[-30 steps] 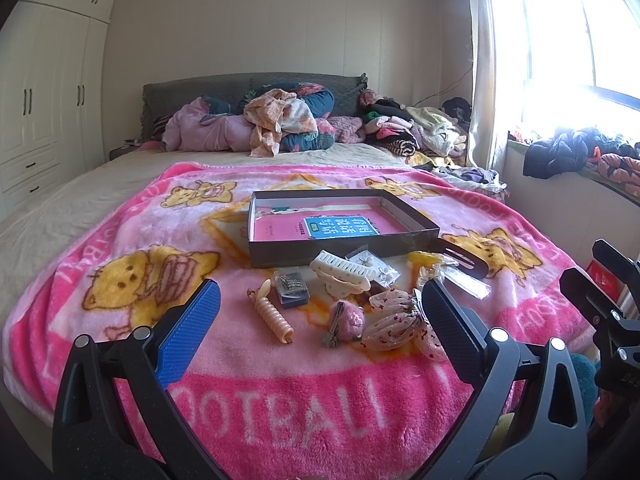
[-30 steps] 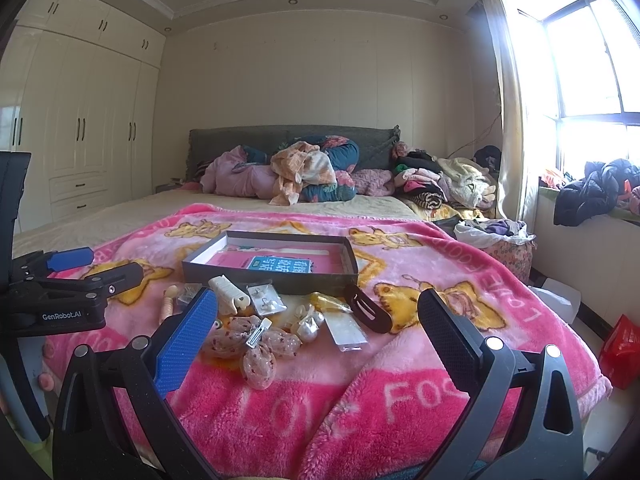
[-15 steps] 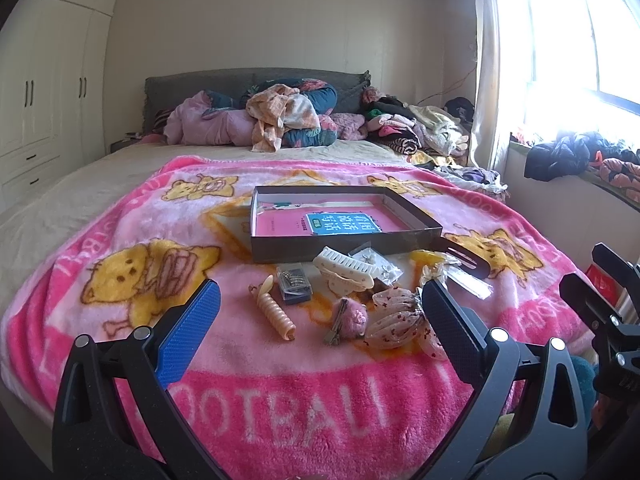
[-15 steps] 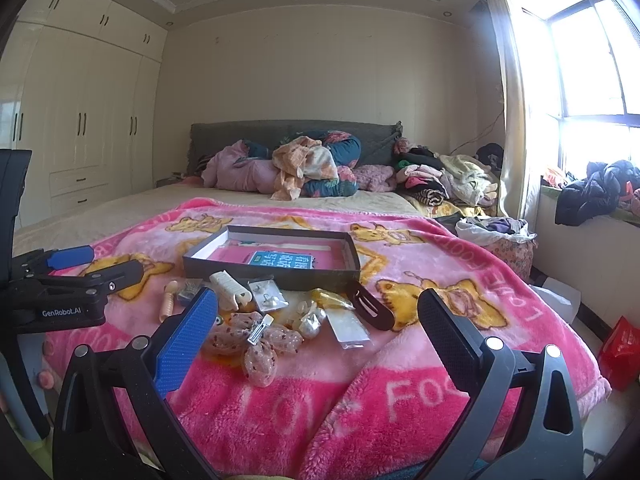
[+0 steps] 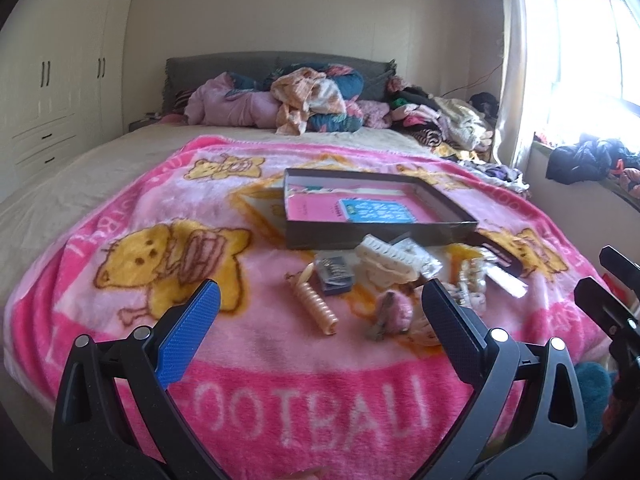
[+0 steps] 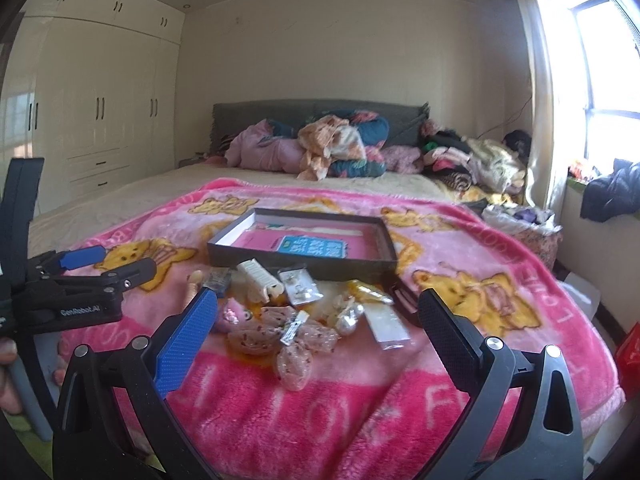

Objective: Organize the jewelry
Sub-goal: 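Grasp the peach spiral hair tie with the left tool while the right tool grasps the pink lace bow clip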

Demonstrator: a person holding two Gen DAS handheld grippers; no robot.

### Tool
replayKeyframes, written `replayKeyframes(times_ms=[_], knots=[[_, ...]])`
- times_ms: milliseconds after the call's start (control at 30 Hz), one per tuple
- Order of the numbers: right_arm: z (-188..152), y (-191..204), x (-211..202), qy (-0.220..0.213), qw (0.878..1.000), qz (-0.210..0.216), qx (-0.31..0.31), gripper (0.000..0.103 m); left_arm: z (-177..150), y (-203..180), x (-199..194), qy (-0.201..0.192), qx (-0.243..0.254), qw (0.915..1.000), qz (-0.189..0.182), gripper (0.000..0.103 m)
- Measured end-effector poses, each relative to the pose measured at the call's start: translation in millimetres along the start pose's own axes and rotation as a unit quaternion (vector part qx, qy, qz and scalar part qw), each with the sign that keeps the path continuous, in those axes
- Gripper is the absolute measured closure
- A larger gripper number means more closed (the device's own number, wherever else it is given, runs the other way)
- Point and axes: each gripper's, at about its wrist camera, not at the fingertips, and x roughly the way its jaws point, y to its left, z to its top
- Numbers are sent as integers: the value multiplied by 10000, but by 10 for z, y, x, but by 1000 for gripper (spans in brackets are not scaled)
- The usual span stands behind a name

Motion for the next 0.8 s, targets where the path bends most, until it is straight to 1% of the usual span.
replayKeyframes(times_ms=[133, 333, 433, 500, 567, 600, 667, 733, 767, 800], knots=[[32, 74, 166, 260, 9996, 110, -31, 6, 13, 132, 128, 187, -62, 9998, 96, 11], [-10, 192, 473, 825, 9962, 236, -143, 6, 21, 305, 386, 557, -165, 9981, 216, 11], [-34, 235, 616, 1046, 9939, 319, -118, 6, 11, 336, 548, 806, -141, 9966, 119, 11], [-35, 254, 702, 1186, 9923, 323, -121, 6, 1, 344, 663, 993, -121, 9950, -12, 11], [-35, 257, 791, 1302, 9908, 373, -46, 6, -4, 362, 735, 1032, -182, 9945, -27, 11], [-38, 260, 832, 1359, 9901, 358, -33, 6, -1, 359, 772, 1042, -182, 9943, -107, 11], [-56, 268, 917, 1474, 9886, 313, -24, 6, 4, 355, 860, 1138, -183, 9933, -79, 11], [-78, 260, 987, 1577, 9871, 288, 27, 6, 10, 374, 946, 1263, -273, 9913, -247, 11], [-95, 259, 1012, 1619, 9864, 284, 66, 6, 12, 373, 976, 1264, -279, 9912, -265, 11], [-100, 243, 1035, 1654, 9858, 268, 90, 6, 12, 365, 1002, 1265, -248, 9915, -199, 11]])
